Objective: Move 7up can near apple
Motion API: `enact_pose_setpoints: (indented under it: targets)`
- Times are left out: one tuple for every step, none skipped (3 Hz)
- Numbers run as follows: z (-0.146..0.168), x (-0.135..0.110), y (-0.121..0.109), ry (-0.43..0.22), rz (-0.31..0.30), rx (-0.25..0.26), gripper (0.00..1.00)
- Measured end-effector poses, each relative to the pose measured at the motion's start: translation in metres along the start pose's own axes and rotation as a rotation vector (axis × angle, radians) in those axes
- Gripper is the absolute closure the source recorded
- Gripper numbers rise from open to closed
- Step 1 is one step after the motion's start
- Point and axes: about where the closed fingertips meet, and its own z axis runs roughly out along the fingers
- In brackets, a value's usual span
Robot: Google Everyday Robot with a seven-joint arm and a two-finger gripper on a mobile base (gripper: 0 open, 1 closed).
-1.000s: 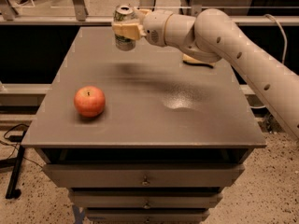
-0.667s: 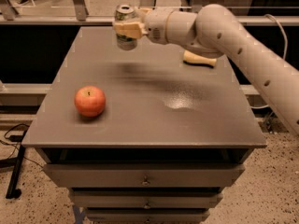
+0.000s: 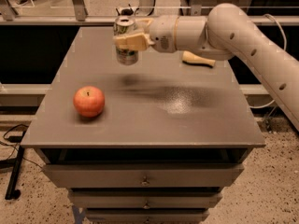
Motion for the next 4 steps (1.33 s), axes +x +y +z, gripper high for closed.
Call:
enact_pose_setpoints:
  targets:
    - [-0.011, 0.014, 0.031, 0.007, 0.030, -0.088, 1.00]
    - [-0.020, 0.042, 0.057, 0.054, 0.032, -0.194, 1.00]
    - [-0.021, 0.055, 0.072, 0.080, 0.025, -0.267, 1.00]
    - [-0.016, 0.067, 0.091, 0.078, 0.030, -0.331, 1.00]
